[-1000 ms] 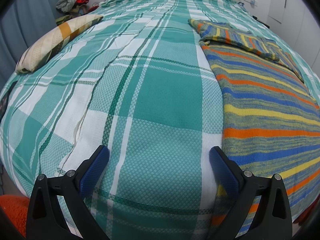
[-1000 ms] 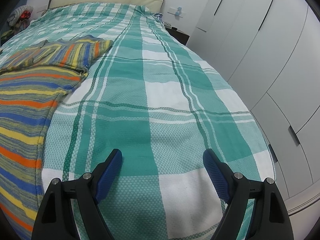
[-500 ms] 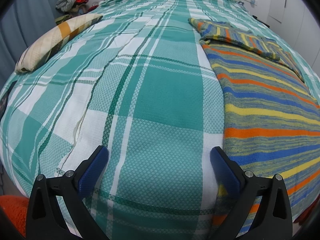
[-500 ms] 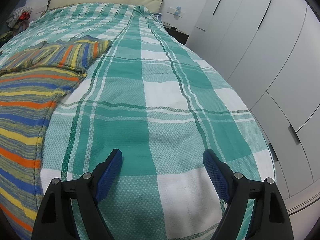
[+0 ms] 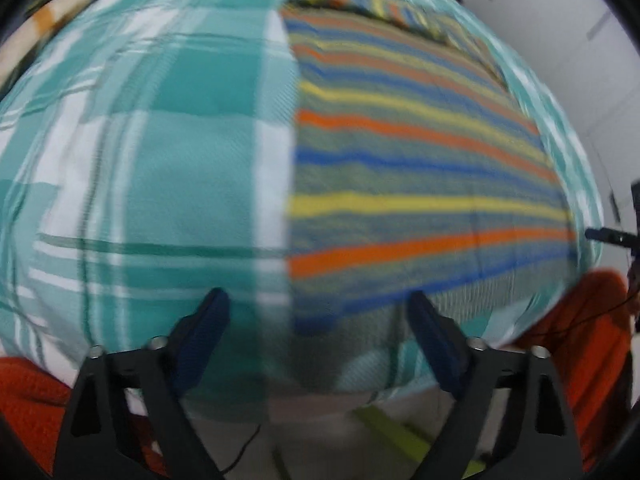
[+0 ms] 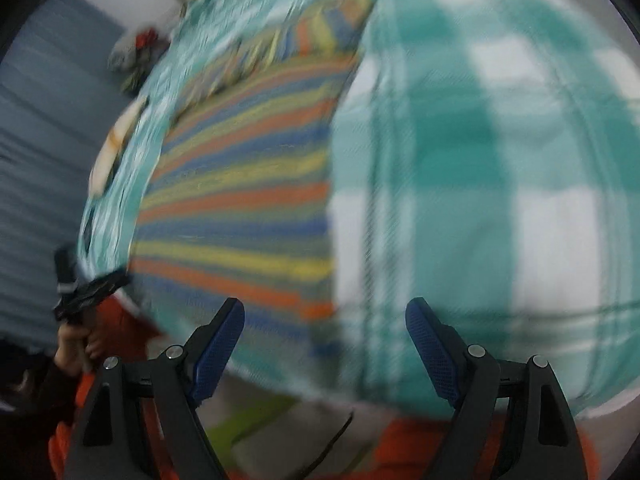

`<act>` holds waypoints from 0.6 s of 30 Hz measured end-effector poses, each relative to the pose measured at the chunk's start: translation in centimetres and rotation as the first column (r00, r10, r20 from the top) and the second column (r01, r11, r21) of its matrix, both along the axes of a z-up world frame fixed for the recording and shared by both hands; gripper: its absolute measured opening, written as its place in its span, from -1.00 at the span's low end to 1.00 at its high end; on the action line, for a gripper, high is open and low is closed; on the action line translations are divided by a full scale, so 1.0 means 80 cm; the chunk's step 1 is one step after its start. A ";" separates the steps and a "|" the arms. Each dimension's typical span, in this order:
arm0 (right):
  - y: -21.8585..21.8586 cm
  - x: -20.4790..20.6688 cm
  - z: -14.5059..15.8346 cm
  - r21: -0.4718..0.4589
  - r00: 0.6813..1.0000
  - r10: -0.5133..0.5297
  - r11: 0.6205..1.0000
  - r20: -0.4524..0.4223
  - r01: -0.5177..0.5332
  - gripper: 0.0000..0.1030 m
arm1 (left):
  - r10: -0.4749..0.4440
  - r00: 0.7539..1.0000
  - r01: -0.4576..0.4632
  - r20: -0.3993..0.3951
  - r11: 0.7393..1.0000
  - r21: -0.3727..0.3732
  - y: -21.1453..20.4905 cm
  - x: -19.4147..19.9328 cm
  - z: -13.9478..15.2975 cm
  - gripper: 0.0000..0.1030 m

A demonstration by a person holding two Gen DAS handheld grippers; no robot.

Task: Fold small clothes
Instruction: 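Grasp the sweater hem with the left tool while the right tool grasps the hem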

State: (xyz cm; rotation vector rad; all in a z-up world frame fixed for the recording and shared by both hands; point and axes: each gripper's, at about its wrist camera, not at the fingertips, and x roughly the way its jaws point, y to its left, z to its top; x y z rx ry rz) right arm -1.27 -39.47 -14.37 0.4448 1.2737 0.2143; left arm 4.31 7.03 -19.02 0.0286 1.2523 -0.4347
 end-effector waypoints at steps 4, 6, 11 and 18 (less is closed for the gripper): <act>0.044 0.004 -0.032 -0.064 0.991 0.105 0.992 -0.081 -0.110 0.50 | -0.029 0.999 0.028 0.021 0.999 0.036 -0.014 -0.012 0.000 0.42; 0.055 0.003 -0.046 -0.075 0.986 0.124 0.988 -0.112 -0.132 0.40 | -0.028 1.000 0.028 0.003 0.999 0.024 -0.014 -0.018 0.000 0.19; 0.066 -0.005 -0.059 -0.012 0.977 0.161 0.986 -0.142 -0.164 -0.85 | -0.031 0.998 0.030 -0.059 1.000 -0.009 -0.018 -0.027 -0.004 -0.90; 0.033 -0.010 -0.027 0.208 0.997 0.064 0.977 -0.042 -0.054 -0.86 | 0.060 0.989 -0.095 -0.136 0.959 -0.266 0.017 0.002 0.036 -0.92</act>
